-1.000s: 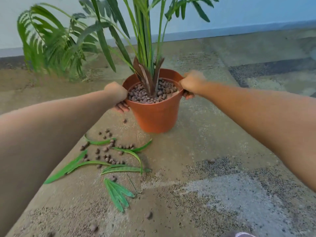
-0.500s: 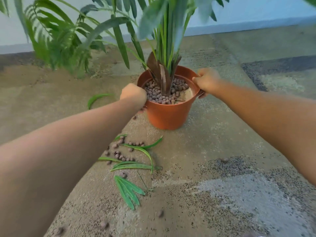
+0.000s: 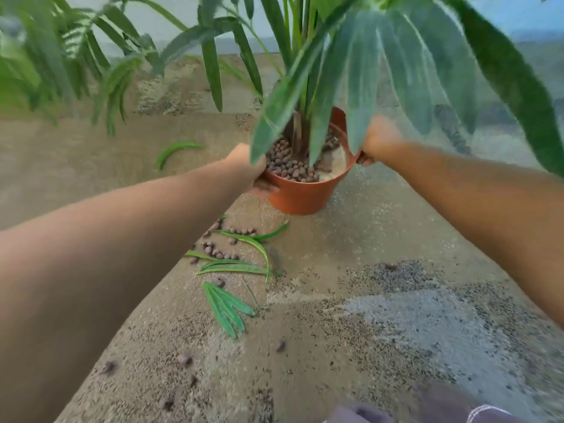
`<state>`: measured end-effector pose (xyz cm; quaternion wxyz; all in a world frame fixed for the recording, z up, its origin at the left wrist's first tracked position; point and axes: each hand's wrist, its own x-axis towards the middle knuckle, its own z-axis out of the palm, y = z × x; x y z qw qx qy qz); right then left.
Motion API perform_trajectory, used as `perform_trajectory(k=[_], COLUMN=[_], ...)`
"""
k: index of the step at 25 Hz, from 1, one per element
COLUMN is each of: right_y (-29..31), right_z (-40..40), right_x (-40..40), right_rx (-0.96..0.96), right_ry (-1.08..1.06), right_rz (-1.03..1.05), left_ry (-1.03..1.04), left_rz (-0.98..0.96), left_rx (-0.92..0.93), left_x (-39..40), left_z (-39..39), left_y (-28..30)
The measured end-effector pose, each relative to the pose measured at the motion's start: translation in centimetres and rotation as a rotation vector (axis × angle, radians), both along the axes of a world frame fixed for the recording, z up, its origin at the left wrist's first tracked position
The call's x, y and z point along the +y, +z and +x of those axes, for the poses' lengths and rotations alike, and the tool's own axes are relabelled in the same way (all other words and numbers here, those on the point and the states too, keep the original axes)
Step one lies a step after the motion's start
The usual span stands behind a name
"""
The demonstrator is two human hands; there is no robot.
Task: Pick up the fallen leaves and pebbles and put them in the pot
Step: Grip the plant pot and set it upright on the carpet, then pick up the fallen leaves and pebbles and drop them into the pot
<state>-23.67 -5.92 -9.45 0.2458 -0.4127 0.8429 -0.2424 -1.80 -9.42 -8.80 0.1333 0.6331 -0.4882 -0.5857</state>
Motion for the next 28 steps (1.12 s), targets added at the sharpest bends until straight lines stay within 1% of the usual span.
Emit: perform_trajectory(k=[2,3,7,9,11,13,15,17,20,21,23,24,26,28], right_y=[0.1,0.1,-0.7,-1.2,-2.1,-3.4,-4.4,-5.0,-5.8,-6.2,-7.2,-7.7,-8.6,-9.3], right_z=[0.2,0.3,1.5,2.9,4.3,5.5,6.5,7.3,7.1,6.8,5.7,5.2,4.3,3.8], right_x=[0.0,0.0,0.1,1.4,3.5,5.3,6.9,8.2,10.8,11.9,14.2,15.2,17.0,18.4], right_rx=[0.037,0.017,-0.229,-0.341,-0.502,-0.579,-0.527,-0.424,-0.215,-0.134,-0.017,0.011,0.026,0.03], right_ry=[-0.003,-0.012,-0.154,-0.243,-0.337,-0.387,-0.358,-0.267,-0.12,-0.085,-0.039,-0.034,-0.057,-0.127], right_rz=[-0.036,-0.049,-0.084,-0.207,-0.332,-0.388,-0.331,-0.238,-0.199,-0.184,-0.119,-0.082,-0.024,-0.009], left_ry=[0.022,0.026,0.08,0.124,0.164,0.18,0.215,0.296,0.552,0.602,0.599,0.58,0.587,0.626], left_rz=[-0.025,-0.028,-0.053,-0.06,-0.09,-0.158,-0.195,-0.181,-0.084,-0.051,-0.006,-0.002,-0.004,-0.013], left_rx=[-0.003,0.016,0.103,0.154,0.207,0.199,0.205,0.246,0.38,0.394,0.365,0.349,0.336,0.33], left_x=[0.4,0.4,1.1,2.2,3.7,5.3,7.0,8.4,8.4,8.4,9.4,10.2,12.3,14.4], left_z=[0.1,0.2,1.3,1.7,2.1,2.6,3.2,4.1,6.6,7.6,9.4,10.0,10.7,10.9], left_y=[0.1,0.1,-0.4,-0.9,-1.7,-2.5,-3.3,-3.9,-3.5,-3.3,-3.3,-3.3,-3.6,-3.9])
